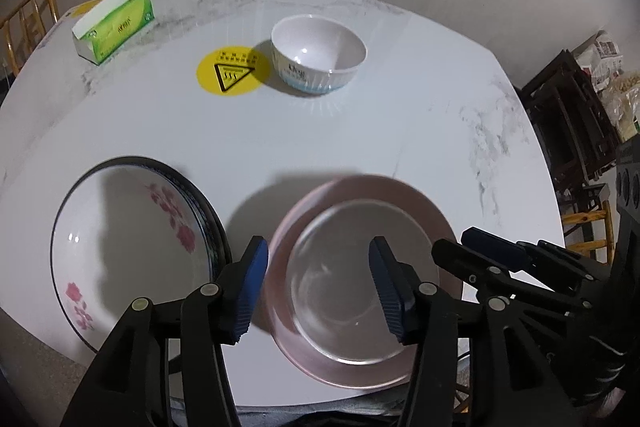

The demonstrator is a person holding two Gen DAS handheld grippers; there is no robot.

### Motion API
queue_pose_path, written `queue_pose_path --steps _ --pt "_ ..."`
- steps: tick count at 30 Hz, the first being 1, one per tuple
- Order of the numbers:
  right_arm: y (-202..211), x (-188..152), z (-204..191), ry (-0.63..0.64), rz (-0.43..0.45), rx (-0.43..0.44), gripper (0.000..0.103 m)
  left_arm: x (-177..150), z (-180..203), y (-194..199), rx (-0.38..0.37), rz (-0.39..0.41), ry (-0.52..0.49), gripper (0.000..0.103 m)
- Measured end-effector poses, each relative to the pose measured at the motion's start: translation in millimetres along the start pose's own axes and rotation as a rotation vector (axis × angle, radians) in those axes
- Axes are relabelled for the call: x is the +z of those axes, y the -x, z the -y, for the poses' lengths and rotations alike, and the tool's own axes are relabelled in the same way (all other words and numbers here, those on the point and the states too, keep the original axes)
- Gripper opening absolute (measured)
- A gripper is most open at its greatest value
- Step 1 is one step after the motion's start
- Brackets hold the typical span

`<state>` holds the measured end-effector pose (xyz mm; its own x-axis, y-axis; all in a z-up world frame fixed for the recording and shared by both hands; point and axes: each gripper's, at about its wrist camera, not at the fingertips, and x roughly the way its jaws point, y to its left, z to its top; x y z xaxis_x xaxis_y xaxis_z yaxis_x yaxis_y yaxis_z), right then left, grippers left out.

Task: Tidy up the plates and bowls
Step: 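Open the left gripper and release the 'Rabbit' bowl inside the pink bowl, then move the left gripper toward the small white 'Dog' bowl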

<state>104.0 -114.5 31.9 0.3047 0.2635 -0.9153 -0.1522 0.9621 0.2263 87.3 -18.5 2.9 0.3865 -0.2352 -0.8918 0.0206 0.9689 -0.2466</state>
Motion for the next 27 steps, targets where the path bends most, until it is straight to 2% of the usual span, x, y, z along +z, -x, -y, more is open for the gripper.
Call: queue_pose_path --steps 3,10,19,27 --pt "7 4 2 0.015 0.034 0.013 0.035 5 -4 6 -0.009 0.028 0.003 0.049" --pt "5 28 12 0.019 0.081 0.050 0.035 27 -16 11 0.046 0.097 0.006 0.049" --pt "-15 72 34 -0.005 0.082 0.101 0.035 60 -38 -11 0.107 0.080 0.045 0.046" --pt "-38 119 41 -0.030 0.099 0.126 0.035 103 -45 -34 0.104 0.069 0.086 0.042"
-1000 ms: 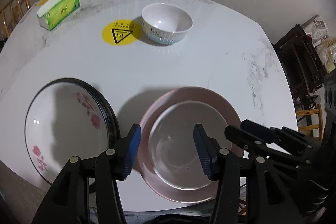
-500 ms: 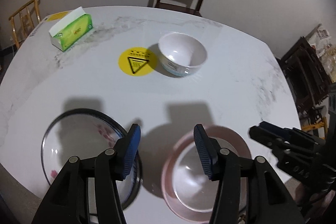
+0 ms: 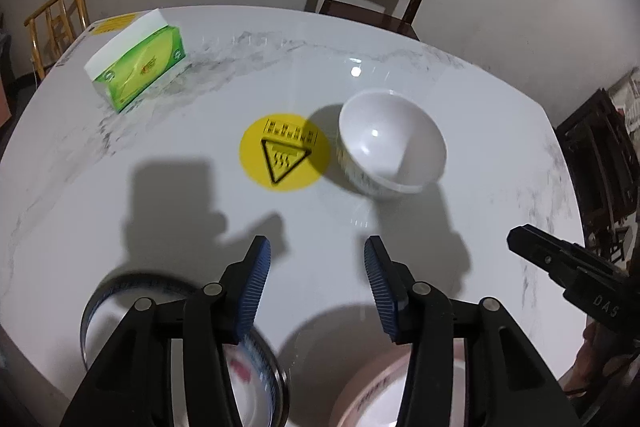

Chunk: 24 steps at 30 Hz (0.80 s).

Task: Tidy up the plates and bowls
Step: 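Move the left gripper toward the small white 'Dog' bowl, then grasp the rim of the 'Dog' bowl with the left gripper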

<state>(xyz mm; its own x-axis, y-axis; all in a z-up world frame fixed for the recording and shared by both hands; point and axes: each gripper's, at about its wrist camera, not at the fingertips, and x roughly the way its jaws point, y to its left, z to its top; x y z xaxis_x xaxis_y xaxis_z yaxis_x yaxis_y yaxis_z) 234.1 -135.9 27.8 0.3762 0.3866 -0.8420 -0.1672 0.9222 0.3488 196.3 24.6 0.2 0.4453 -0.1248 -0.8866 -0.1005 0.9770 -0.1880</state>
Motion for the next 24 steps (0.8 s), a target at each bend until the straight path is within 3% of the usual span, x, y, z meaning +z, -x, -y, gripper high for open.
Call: queue_pose_path --steps 12,18,24 --pt "-55 50 8 -0.029 -0.040 -0.010 0.035 59 -5 -53 -0.056 -0.039 0.083 0.033" --pt "-81 62 5 -0.030 -0.067 -0.019 0.035 71 -2 -76 -0.048 -0.060 0.081 0.032" --pt "-96 65 7 -0.026 -0.088 -0.033 0.035 72 -3 -96 -0.055 -0.092 0.080 0.024"
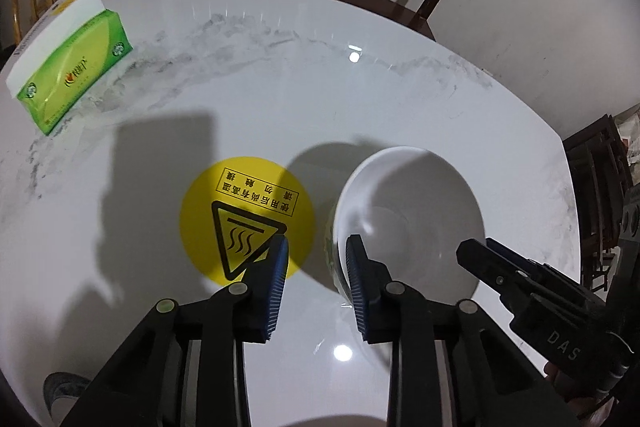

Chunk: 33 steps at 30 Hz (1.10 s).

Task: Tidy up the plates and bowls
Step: 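Grasp the rim of the 'Dog' bowl with the left gripper, then lift the 'Dog' bowl and carry it over the 'Rabbit' bowl with the left gripper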

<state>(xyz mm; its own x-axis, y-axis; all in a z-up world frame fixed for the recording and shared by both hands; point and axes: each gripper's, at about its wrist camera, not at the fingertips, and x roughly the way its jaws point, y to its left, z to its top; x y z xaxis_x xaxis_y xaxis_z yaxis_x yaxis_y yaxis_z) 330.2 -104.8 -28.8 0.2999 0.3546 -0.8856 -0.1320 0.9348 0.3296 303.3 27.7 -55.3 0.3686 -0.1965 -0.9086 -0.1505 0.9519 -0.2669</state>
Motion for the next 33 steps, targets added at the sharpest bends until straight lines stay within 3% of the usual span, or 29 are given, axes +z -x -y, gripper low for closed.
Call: queue_pose_path --steps 2,9,19,33 --pt "-4 0 0 0.001 -0.003 -0.001 0.034 -1 0 -4 -0.008 -0.007 -0.005 0.021" --pt "-12 -1 1 -0.018 -0.020 0.013 0.017 -2 5 -9 -0.031 -0.024 -0.023 0.012" --pt "2 -12 -1 -0.025 -0.015 0.003 0.016 -12 9 -2 -0.049 -0.043 -0.019 0.011" --pt "63 -43 -11 -0.015 0.036 0.009 0.016 -43 30 53 -0.057 0.001 -0.086 0.011"
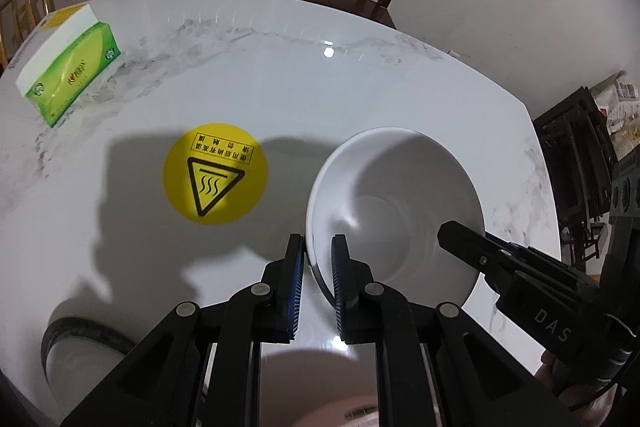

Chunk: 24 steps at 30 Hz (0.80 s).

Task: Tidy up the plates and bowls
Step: 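Lift the 'Dog' bowl and carry it over the 'Rabbit' bowl with the left gripper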

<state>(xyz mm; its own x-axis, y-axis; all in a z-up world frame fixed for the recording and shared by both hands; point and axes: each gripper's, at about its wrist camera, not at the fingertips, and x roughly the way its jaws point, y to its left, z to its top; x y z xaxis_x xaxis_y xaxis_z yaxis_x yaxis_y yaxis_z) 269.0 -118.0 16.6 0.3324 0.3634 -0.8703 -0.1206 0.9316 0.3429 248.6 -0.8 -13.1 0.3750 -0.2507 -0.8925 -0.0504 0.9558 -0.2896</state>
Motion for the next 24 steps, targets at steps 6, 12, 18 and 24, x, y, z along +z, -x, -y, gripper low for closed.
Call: queue_pose_path --steps 6,12,18,24 --pt "27 -15 -8 0.009 0.019 -0.004 0.016 -18 10 22 -0.005 0.016 -0.017 0.011" --pt "47 -36 -12 0.013 0.030 -0.002 0.016 -39 14 39 -0.014 0.038 -0.017 0.011" --pt "62 -57 -18 0.019 0.038 0.007 0.016 -58 12 53 -0.017 0.045 -0.022 0.011" --pt "71 -78 -20 0.015 0.037 0.017 0.016 -78 12 64 -0.015 0.047 -0.031 0.011"
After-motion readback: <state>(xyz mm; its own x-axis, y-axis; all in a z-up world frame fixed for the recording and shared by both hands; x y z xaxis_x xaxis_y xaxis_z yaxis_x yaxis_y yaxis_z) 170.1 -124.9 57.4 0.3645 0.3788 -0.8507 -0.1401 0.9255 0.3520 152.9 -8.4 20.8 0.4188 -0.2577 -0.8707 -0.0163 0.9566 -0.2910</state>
